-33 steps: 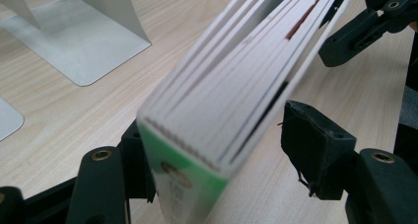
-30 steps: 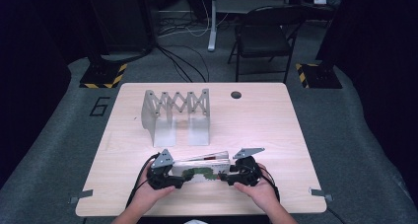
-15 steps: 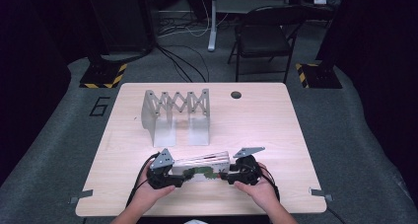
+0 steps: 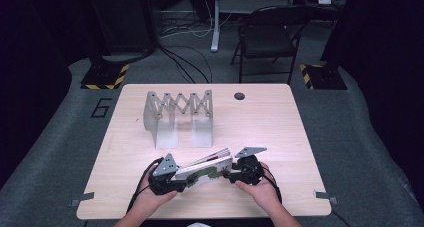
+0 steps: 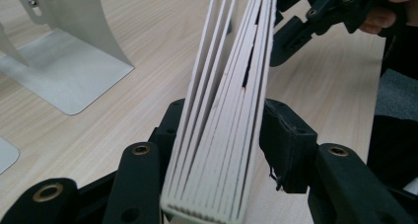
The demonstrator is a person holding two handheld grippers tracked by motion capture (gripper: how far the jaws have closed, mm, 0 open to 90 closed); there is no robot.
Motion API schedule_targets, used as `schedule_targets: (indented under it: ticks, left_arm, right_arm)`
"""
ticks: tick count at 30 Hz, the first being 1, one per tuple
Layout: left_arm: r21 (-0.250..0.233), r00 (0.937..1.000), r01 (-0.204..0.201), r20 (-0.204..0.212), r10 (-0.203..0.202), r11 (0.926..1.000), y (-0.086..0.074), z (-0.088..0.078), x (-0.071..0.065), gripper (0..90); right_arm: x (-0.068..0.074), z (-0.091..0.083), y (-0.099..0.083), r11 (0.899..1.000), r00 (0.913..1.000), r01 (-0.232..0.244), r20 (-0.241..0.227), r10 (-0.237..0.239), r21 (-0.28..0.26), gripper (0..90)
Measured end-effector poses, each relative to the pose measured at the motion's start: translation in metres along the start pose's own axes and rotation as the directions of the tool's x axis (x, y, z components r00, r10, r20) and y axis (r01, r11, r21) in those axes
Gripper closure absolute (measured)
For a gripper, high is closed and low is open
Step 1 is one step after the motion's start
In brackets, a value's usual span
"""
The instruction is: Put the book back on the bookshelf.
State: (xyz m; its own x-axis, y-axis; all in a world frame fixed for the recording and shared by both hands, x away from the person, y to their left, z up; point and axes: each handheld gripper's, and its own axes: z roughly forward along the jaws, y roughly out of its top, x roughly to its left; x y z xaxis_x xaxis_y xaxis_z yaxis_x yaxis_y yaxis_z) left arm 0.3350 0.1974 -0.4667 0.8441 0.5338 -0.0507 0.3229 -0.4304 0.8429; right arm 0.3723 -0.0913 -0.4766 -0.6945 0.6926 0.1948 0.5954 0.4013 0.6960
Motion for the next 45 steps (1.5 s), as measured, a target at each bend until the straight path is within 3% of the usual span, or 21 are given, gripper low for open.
schedule_targets:
  ticks: [2, 3, 7, 14, 19, 28, 33, 41, 45]
  left_arm:
    - [0.012, 0.9998, -0.018, 0.011, 0.018, 0.9998, 0.001, 0.0, -0.002, 56.5]
    - [0.005, 0.9998, -0.019, -0.002, 0.019, 0.9998, 0.001, 0.001, -0.003, 56.5]
    - [-0.004, 0.9999, 0.005, 0.014, -0.005, 1.0, 0.001, 0.007, -0.002, 53.5]
    - [0.028, 0.9988, 0.043, 0.024, -0.044, 0.9987, 0.001, 0.017, -0.003, 52.1]
    - [0.036, 0.999, 0.044, -0.007, -0.044, 0.9984, 0.001, 0.019, -0.004, 51.6]
    - [0.044, 0.9994, -0.001, -0.035, 0.002, 0.999, 0.0, 0.02, -0.005, 62.9]
    - [0.061, 0.9992, -0.036, -0.012, 0.037, 0.9975, 0.001, 0.019, -0.009, 69.5]
    - [0.073, 0.9977, -0.067, -0.003, 0.067, 0.9951, 0.002, 0.019, -0.015, 74.3]
    - [0.079, 0.9956, -0.088, -0.025, 0.09, 0.993, 0.002, 0.019, -0.021, 75.3]
  right_arm:
    - [-0.001, 0.0, 0.0, 1.0, 1.0, -0.006, 0.004, 0.006, -0.001, 51.6]
    - [-0.001, 0.0, 0.0, 1.0, 1.0, 0.001, 0.008, -0.001, -0.006, 51.6]
    - [-0.002, 0.001, 0.001, 1.0, 1.0, -0.001, 0.008, 0.001, -0.004, 51.6]
    - [-0.003, 0.0, 0.0, 1.0, 1.0, 0.001, 0.007, 0.0, -0.007, 51.5]
    - [-0.003, 0.0, 0.0, 1.0, 1.0, -0.002, 0.004, 0.002, -0.009, 51.5]
    - [-0.003, 0.001, 0.0, 1.0, 1.0, -0.001, 0.007, 0.001, -0.01, 51.5]
    - [-0.003, 0.001, 0.0, 1.0, 0.9999, -0.008, 0.008, 0.008, -0.013, 51.6]
    - [-0.004, 0.001, 0.0, 1.0, 0.9999, -0.013, 0.008, 0.013, -0.008, 51.6]
    - [-0.005, 0.002, -0.001, 1.0, 0.9999, -0.014, 0.007, 0.014, -0.007, 51.6]
